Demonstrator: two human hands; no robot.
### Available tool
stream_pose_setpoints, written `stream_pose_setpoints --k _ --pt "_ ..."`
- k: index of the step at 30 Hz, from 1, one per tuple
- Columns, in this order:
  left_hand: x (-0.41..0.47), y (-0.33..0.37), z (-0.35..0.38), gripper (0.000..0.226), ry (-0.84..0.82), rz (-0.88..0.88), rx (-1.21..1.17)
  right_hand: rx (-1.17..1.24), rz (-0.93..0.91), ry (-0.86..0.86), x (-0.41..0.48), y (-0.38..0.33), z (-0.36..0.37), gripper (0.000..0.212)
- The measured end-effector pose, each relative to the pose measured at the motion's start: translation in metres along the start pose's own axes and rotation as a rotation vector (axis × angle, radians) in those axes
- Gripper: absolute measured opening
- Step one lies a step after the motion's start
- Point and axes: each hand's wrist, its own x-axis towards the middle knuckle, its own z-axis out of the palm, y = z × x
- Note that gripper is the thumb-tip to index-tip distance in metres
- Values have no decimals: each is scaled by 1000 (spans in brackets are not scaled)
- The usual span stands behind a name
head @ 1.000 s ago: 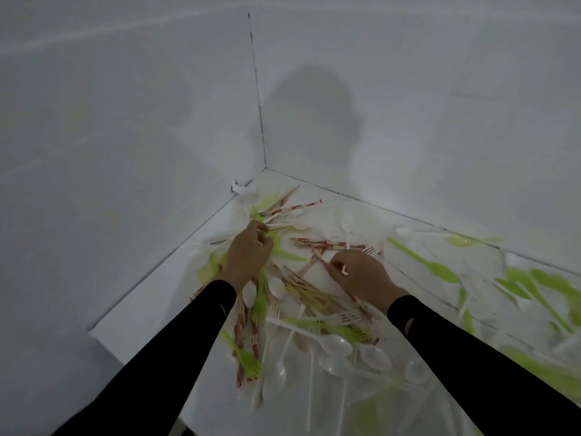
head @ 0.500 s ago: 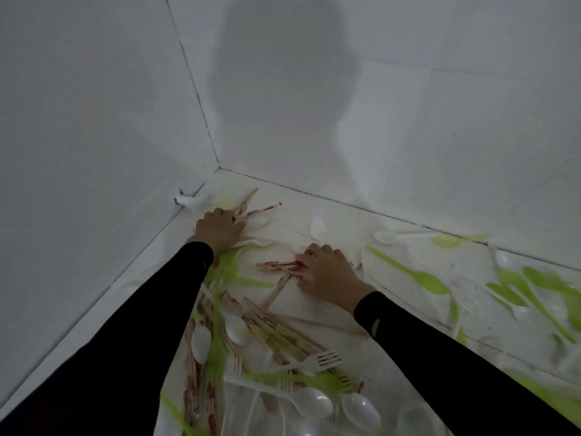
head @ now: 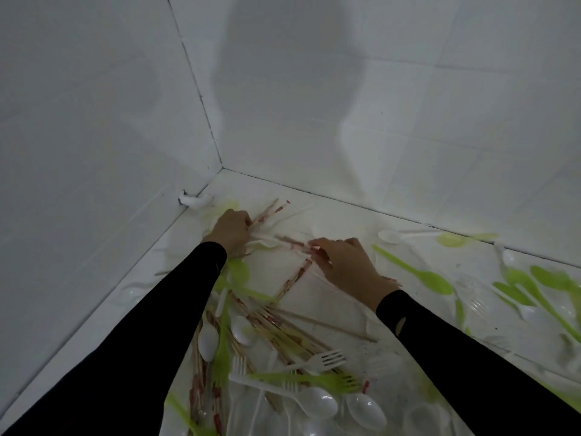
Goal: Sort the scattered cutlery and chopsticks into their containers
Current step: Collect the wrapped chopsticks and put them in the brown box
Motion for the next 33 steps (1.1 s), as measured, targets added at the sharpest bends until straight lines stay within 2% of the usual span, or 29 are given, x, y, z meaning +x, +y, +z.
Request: stream_pose_setpoints --k 3,6,9,10,12,14,16,18,21,23,26,28,31,33 --pt "-10 6 3 18 81 19 -15 344 40 101 2 -6 -20 21" --pt "-15 6 9 19 186 -18 -65 756 157 213 3 -18 -34 22" --pt "-14 9 7 25 201 -88 -179 978 206 236 -1 -27 -40 19" --pt "-13 9 5 27 186 -127 -176 963 216 224 -2 -27 -41 20" --pt "-14 8 0 24 71 -174 -153 784 205 159 -7 -24 -37 23" --pt "-17 6 -5 21 -131 -127 -233 495 156 -11 -12 -19 -29 25" --pt "-17 4 -10 24 -234 -116 -416 228 104 -186 -15 -19 -21 25" --pt "-14 4 -13 24 -172 -134 -468 33 4 -246 -18 -22 -9 26" --pt "-11 3 -10 34 45 -98 -238 -62 -200 -223 -19 -27 8 30" --pt "-14 2 -5 42 87 -37 -163 -118 -312 -238 -18 -25 18 35" --pt "-15 4 1 37 98 -1 -149 -230 -393 -274 -21 -22 25 40" --pt "-15 7 2 42 108 23 -147 -322 -398 -219 -23 -19 24 38" --pt "-16 13 4 26 157 89 -96 -272 -327 -318 -24 -19 14 28" --pt "-17 15 7 29 196 129 -74 -300 -239 -293 -25 -12 8 30"
